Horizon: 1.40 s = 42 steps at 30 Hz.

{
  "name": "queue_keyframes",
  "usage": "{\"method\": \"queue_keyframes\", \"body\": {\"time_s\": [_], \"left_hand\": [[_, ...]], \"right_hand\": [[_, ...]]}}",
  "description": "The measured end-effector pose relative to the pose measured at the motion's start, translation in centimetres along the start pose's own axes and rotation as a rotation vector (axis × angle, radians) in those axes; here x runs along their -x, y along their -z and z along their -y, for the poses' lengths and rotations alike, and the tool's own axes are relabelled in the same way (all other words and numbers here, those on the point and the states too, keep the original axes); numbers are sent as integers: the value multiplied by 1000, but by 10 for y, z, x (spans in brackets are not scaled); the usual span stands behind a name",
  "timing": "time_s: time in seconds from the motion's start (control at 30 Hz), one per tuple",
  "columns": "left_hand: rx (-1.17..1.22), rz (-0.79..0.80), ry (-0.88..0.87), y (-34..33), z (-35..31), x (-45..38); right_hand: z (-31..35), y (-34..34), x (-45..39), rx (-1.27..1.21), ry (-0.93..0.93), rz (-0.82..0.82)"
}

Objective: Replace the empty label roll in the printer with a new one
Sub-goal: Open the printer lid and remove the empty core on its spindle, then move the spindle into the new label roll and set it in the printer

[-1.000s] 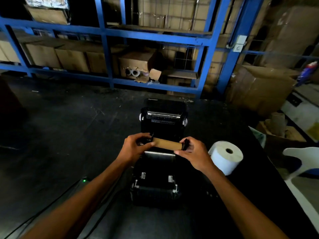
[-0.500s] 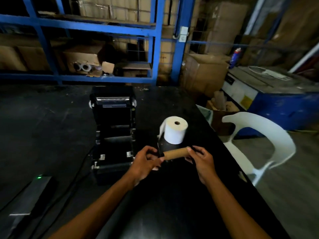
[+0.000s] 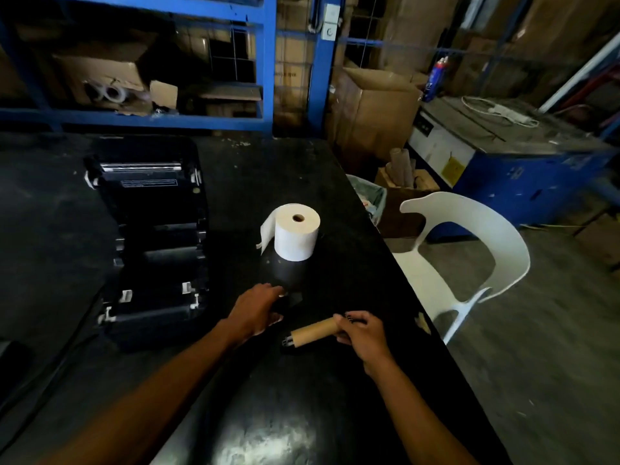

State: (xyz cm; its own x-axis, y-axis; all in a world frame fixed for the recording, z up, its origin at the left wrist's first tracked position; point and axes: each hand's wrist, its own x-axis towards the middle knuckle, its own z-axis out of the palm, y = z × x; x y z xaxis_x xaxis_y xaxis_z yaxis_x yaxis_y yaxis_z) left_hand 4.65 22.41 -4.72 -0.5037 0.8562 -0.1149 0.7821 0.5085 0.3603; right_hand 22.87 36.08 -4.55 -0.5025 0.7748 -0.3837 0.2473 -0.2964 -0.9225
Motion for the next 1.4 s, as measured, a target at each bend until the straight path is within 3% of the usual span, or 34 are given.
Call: {"method": "queue_keyframes", "body": {"time_s": [0.23, 0.43, 0.63, 0.83, 1.0, 1.4], "left_hand": [[-75, 166, -8, -8, -4, -22], [117, 108, -61, -12, -23, -5], [46, 156, -120, -18, -30, 8], [-19, 110, 4, 2, -2, 30], [-112, 3, 108, 8, 18, 37], [-17, 82, 32, -37, -15, 21]], "right_hand": [[-11, -1, -15, -48, -61, 24], [-16, 3, -25, -94, -92, 30], [-16, 4, -29, -106, -133, 76], [1, 43, -56, -67, -105, -16], [1, 53, -64, 114, -60, 4], [-31, 15, -19, 697, 206, 4]]}}
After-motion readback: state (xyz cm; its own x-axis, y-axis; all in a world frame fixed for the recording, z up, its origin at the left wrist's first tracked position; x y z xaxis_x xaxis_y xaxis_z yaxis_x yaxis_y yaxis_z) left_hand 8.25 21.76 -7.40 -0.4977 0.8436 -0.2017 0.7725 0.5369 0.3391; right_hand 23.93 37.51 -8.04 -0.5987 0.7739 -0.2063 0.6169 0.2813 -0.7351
